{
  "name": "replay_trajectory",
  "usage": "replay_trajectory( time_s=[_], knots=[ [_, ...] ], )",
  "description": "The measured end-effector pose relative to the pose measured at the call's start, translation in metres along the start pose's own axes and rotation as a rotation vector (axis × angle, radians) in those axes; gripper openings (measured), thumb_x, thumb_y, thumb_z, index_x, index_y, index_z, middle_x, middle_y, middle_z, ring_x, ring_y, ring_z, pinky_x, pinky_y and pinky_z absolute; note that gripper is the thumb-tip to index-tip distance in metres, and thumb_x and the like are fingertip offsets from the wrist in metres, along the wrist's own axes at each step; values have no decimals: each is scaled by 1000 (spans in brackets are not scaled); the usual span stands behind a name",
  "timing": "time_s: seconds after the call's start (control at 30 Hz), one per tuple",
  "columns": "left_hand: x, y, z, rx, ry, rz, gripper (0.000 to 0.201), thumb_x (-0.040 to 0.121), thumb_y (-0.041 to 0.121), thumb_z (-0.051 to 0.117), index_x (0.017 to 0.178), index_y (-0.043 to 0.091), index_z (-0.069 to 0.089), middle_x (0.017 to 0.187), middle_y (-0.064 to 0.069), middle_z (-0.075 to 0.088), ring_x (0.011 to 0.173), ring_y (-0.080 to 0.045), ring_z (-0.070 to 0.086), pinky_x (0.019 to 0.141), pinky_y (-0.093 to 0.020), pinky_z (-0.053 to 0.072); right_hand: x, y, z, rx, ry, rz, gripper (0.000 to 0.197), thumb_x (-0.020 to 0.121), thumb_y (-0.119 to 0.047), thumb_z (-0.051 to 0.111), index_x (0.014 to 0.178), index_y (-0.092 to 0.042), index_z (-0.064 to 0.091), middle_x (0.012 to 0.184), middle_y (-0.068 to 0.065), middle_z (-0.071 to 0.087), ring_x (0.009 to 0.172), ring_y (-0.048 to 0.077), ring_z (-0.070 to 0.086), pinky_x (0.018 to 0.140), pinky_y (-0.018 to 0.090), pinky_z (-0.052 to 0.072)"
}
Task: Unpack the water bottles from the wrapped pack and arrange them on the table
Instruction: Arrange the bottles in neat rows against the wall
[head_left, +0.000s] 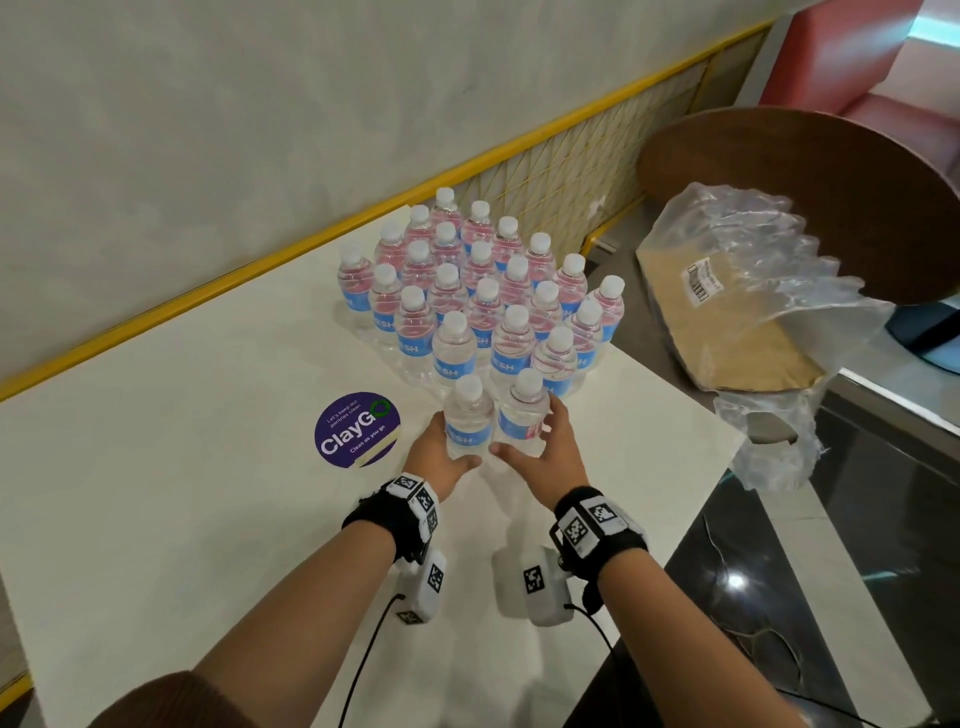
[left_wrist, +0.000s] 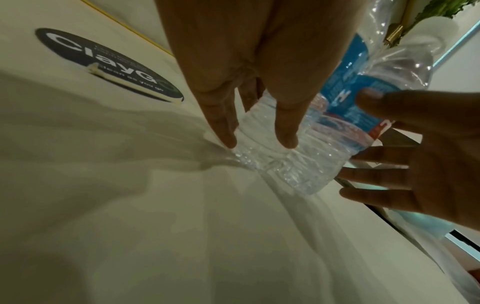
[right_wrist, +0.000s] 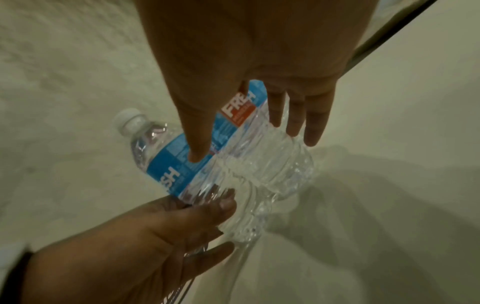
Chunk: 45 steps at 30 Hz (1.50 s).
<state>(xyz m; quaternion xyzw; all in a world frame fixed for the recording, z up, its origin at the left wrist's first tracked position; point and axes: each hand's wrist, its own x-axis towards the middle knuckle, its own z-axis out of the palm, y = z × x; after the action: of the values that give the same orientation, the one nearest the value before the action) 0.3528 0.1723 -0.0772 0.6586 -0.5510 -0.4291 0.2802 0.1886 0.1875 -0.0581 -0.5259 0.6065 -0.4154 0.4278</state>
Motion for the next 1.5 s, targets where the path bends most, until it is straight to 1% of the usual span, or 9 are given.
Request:
replay_trajectory(
  time_s=[0.13, 0.3, 0.37, 0.5, 0.63, 0.73, 0.97, 1.17, 1.5],
  knots=[
    [2, 4, 4, -19, 28, -9, 69, 75, 6, 76, 134, 8, 42, 129, -10, 58, 120, -27, 55, 92, -25, 39, 2, -5, 2, -20, 41, 76, 73, 80, -18, 73, 139, -25, 31, 124, -7, 52, 116, 15, 53, 92, 25, 42],
    [1, 0, 5, 1, 40, -4, 72, 76, 12, 76, 138, 11, 39, 129, -10, 59, 119, -28, 56, 96, -31, 43, -8, 3, -21, -94, -206, 39, 73, 89, -18, 62, 146, -33, 19, 131, -20, 42, 120, 5, 42, 92, 25, 40],
    [2, -1, 5, 19, 39, 6, 73, 76, 15, 77, 138, 13, 38, 129, -9, 59, 118, -29, 57, 98, -34, 45, -12, 10, -21, -26, -121, 77, 78, 88, -17, 64, 147, -31, 15, 133, -14, 40, 124, 6, 41, 99, 32, 41],
    [0, 2, 6, 18, 49, -2, 74, 76, 15, 77, 138, 12, 38, 130, -10, 59, 119, -28, 56, 96, -31, 43, -22, 22, -7, 46, 103, 134, 65, 83, -13, 68, 135, -26, 31, 134, -3, 43, 125, 17, 45, 102, 36, 42],
    [0, 1, 9, 10, 54, 5, 73, 74, 17, 78, 137, 14, 40, 129, -8, 59, 118, -28, 57, 99, -36, 45, -20, 21, 8, 8, 91, 134, 77, 75, -25, 77, 137, -25, 31, 134, -7, 39, 122, 10, 41, 104, 31, 38],
    [7, 5, 9, 47, 37, 10, 74, 73, 23, 79, 136, 14, 41, 131, -9, 55, 118, -29, 55, 100, -39, 45, -6, 14, 8, 20, 130, 150, 75, 75, -23, 78, 136, -21, 33, 131, -3, 41, 118, 14, 47, 100, 31, 43],
    [16, -1, 13, 19, 109, -99, 67, 72, 27, 80, 130, 9, 51, 125, -15, 51, 98, -28, 62, 81, -24, 44, -4, 17, -13, 14, 65, 181, 68, 85, -16, 68, 142, -22, 31, 138, 0, 47, 125, 17, 47, 91, 23, 40],
    [30, 2, 16, 84, 82, -96, 56, 78, 34, 74, 125, 8, 57, 117, -15, 61, 103, -28, 61, 84, -27, 43, 2, 15, -5, -87, 89, 215, 61, 83, -19, 70, 137, -18, 42, 135, 2, 53, 120, 17, 53, 90, 22, 39],
    [46, 10, 17, 72, 81, -136, 60, 80, 33, 73, 130, 6, 54, 121, -13, 62, 106, -28, 62, 90, -30, 45, 6, 19, -2, -182, 53, 235, 60, 83, -31, 70, 137, -20, 45, 128, 3, 58, 110, 19, 58, 91, 27, 45]
  ],
)
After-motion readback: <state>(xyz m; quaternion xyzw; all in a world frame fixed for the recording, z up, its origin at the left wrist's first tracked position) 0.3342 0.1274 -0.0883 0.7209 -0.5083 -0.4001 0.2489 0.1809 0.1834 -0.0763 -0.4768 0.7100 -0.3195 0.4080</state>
